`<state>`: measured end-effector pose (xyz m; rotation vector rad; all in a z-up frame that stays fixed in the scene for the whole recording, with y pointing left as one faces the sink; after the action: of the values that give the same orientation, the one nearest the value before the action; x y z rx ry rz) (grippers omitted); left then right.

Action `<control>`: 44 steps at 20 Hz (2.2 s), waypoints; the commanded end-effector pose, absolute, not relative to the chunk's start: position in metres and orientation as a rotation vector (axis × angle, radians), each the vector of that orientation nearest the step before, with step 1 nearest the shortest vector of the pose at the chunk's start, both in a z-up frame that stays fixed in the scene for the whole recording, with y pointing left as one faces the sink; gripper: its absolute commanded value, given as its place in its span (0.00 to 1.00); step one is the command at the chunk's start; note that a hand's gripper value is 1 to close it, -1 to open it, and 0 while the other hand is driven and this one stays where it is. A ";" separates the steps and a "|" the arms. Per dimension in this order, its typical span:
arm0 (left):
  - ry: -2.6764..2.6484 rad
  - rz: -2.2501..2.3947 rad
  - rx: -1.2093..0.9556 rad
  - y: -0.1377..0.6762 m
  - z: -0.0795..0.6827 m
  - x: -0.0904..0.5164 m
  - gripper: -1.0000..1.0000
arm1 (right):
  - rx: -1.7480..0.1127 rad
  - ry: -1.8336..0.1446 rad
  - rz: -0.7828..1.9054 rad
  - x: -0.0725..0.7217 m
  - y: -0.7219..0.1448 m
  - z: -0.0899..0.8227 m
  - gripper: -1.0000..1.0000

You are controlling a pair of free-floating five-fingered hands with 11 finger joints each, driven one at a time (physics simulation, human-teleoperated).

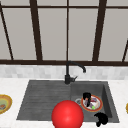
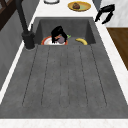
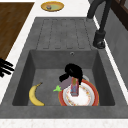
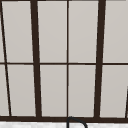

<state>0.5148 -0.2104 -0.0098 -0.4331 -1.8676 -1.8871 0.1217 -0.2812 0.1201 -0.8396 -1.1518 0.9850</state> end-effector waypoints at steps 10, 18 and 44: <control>-1.850 -1.967 -0.420 -0.173 0.072 0.472 1.00 | -0.840 -1.152 0.985 0.122 -0.281 0.120 0.50; -1.832 -1.919 -0.422 -0.137 0.133 0.436 1.00 | -0.840 -1.152 0.985 0.122 -0.281 0.120 0.50; -1.793 -1.943 -0.397 -0.021 0.299 0.338 1.00 | -0.840 -1.152 0.985 0.122 -0.281 0.120 0.50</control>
<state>0.3482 -0.0392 0.2936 -0.4027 -1.8230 -1.9156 0.1217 -0.2812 0.1201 -0.8396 -1.1518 0.9850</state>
